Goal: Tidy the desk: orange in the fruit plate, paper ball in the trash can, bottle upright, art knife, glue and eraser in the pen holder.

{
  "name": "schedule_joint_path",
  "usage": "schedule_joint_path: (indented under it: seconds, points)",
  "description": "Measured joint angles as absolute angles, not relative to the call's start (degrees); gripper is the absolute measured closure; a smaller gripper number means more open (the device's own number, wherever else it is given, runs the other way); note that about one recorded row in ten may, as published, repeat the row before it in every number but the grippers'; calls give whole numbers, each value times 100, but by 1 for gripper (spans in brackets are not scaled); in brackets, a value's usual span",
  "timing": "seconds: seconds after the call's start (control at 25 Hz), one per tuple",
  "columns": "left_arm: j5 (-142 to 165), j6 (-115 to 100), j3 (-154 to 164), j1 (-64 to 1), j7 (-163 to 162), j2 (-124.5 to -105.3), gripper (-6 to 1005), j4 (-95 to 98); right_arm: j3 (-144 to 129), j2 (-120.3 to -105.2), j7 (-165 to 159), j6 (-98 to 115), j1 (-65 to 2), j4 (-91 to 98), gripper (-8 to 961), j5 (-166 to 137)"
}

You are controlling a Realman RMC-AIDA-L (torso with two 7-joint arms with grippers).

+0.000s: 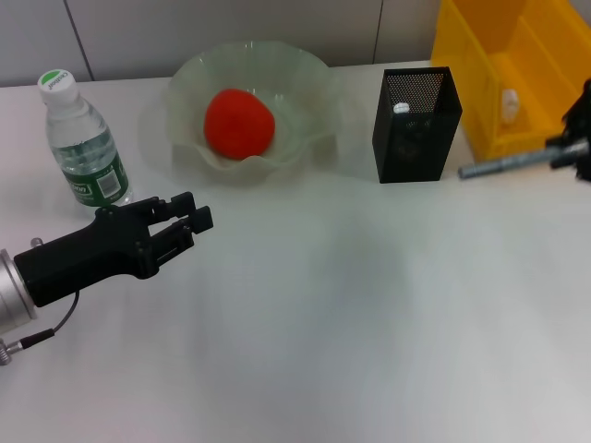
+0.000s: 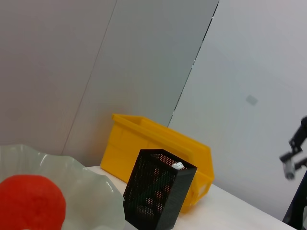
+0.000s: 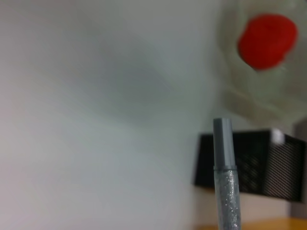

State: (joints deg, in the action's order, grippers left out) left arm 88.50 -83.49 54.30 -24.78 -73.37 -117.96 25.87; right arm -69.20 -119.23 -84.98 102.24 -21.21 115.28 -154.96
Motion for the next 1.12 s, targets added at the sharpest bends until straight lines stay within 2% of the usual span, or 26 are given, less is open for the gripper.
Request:
schedule_joint_path:
  seconds: [0.32,1.12]
  points:
    - [8851,-8343,5432,-2478,-7286,-11817,631,2584,-7288,-11931,-7875,9270,-2122,11668,812,-16456]
    - [8806,-8345,5387,-2415,-7089,-11834,632,2542,-7746,-11958,-5306,6339,-2225,10212,813,-16716]
